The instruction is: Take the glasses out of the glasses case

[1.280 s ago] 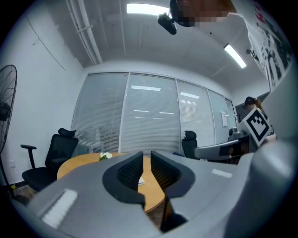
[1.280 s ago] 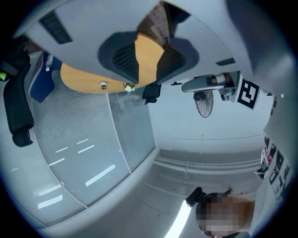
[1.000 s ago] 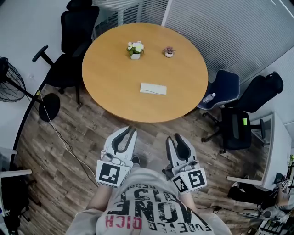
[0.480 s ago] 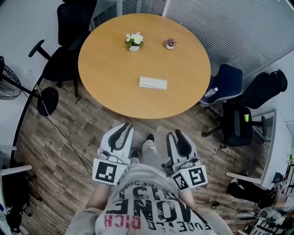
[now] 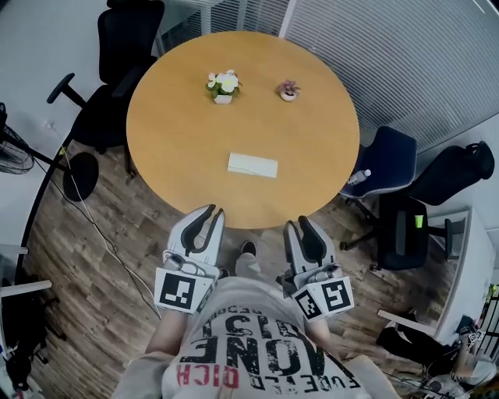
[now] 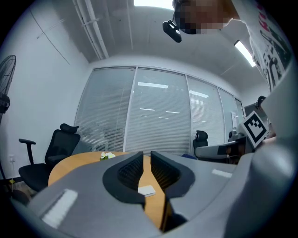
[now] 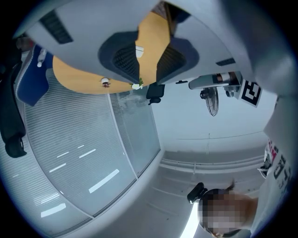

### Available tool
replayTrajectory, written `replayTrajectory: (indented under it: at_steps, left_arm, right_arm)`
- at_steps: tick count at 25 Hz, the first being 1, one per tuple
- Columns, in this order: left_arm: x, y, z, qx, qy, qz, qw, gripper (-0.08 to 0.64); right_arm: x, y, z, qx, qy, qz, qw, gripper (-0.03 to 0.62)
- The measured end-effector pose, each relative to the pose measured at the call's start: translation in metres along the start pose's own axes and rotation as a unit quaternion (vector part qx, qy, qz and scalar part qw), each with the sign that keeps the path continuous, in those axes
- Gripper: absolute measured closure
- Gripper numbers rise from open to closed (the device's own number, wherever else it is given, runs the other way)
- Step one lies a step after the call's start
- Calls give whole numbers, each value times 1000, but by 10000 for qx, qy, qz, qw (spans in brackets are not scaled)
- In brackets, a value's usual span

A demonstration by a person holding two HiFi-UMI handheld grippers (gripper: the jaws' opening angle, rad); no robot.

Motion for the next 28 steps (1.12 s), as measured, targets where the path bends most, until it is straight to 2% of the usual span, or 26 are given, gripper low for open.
replayTrajectory:
  at_steps: [8, 17, 28]
  left_arm:
    - [-53, 7, -10, 30, -84, -307, 9995, 505]
    - [-84, -2, -9, 46, -80, -528, 9986, 509]
    - [-97, -14, -8, 33, -13, -459, 9989, 512]
  right_arm:
    - [-36, -51, -17, 58, 61, -214, 9997, 508]
    - [-47, -89, -19, 43, 119, -379, 9992, 508]
    - [-42, -110, -17, -108, 138, -286, 9994, 508]
Point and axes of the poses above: the fingertips, and each gripper's own axes: x backward along the fingers, y to its left, z out of its underside, the point moved 2 cm from there along x, backward along the fingers, and after that the axes turned 5 degrees about y, right-handed, at the moved point
